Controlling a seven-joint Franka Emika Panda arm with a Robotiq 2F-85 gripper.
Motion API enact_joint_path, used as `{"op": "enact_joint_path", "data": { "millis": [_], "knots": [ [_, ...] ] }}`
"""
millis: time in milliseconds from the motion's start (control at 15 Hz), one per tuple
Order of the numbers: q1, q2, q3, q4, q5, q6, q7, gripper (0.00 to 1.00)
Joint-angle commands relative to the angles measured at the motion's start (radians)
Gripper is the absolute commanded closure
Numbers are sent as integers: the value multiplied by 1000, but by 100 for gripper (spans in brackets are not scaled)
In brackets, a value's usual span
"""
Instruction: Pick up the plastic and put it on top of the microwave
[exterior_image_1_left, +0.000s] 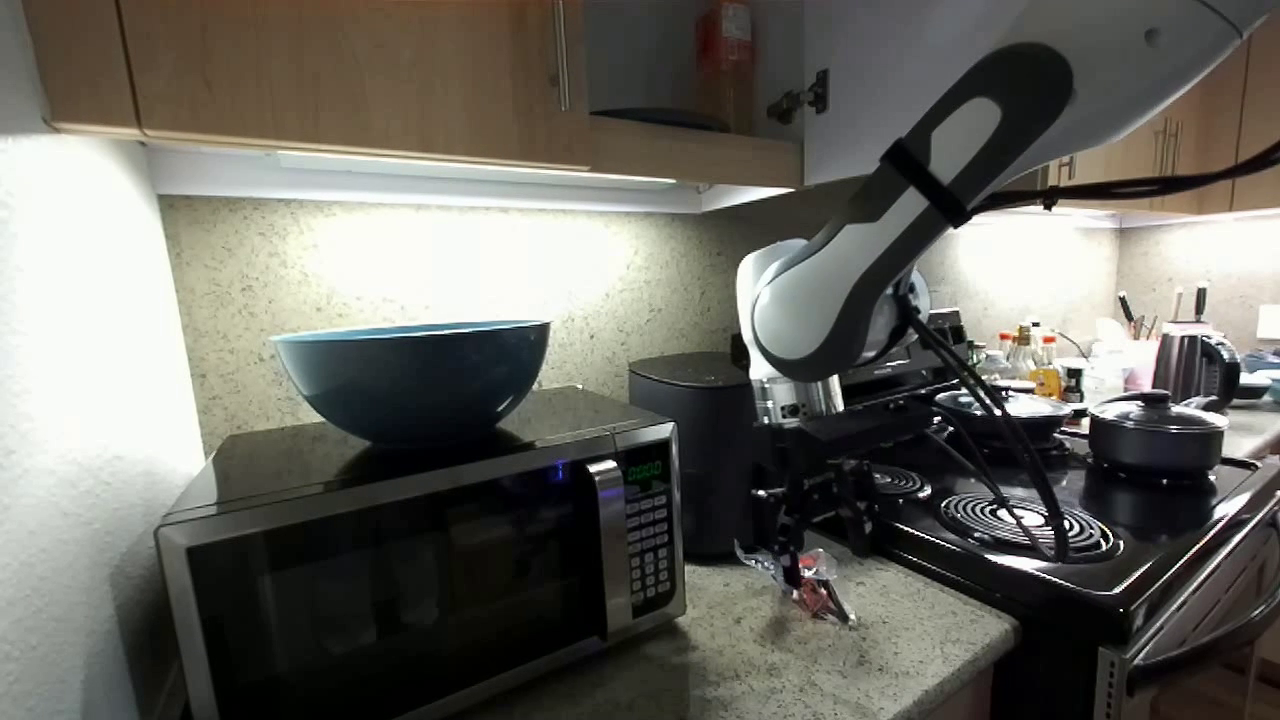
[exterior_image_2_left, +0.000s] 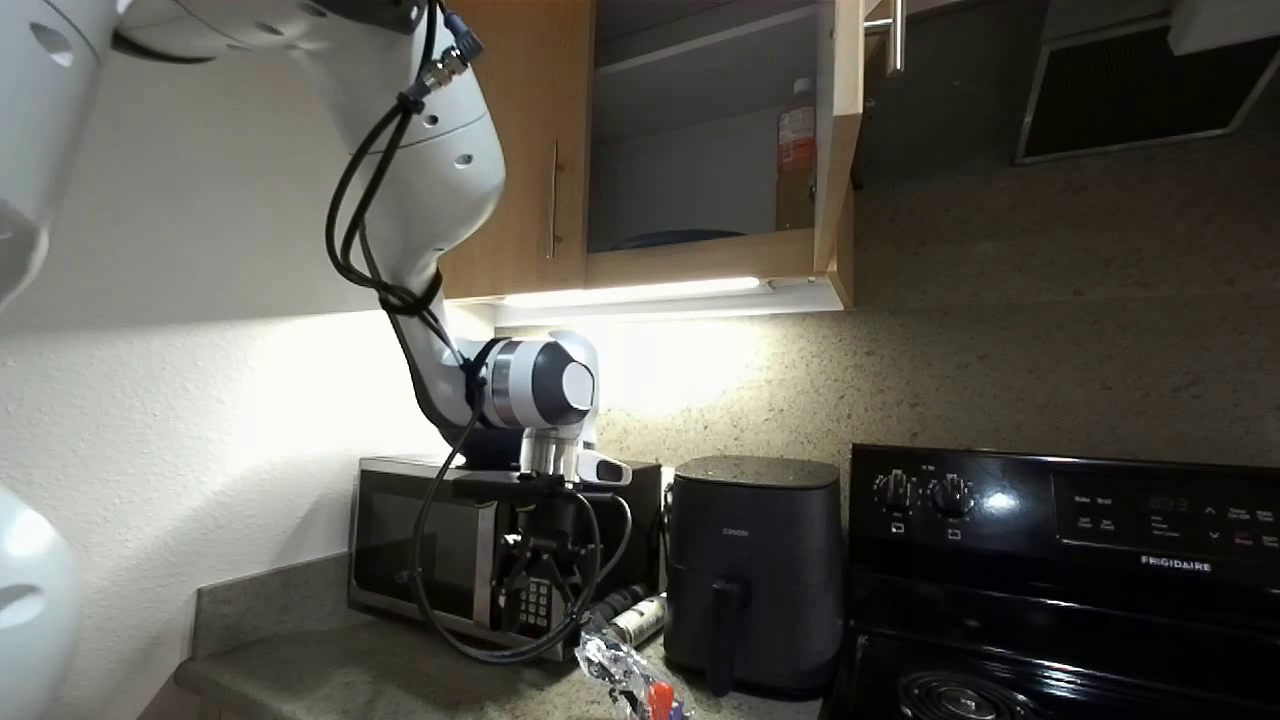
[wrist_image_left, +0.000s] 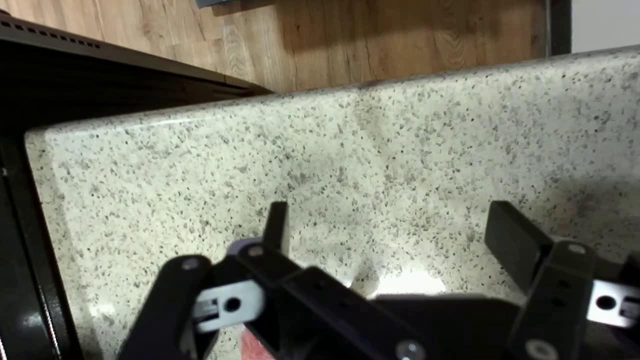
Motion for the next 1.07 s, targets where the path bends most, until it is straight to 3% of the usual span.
{"op": "enact_joint_path", "data": {
  "millis": [0, 533, 600, 667, 1000],
  "knots": [
    [36, 69, -7, 41, -123, 74, 104, 0],
    [92, 198, -79, 111, -349, 123, 294, 0],
    [94, 212, -86, 121, -359, 121, 304, 25],
    [96, 224, -93, 129, -366, 119, 308, 27],
    [95, 259, -108, 154, -343, 114, 290, 61]
  ]
}}
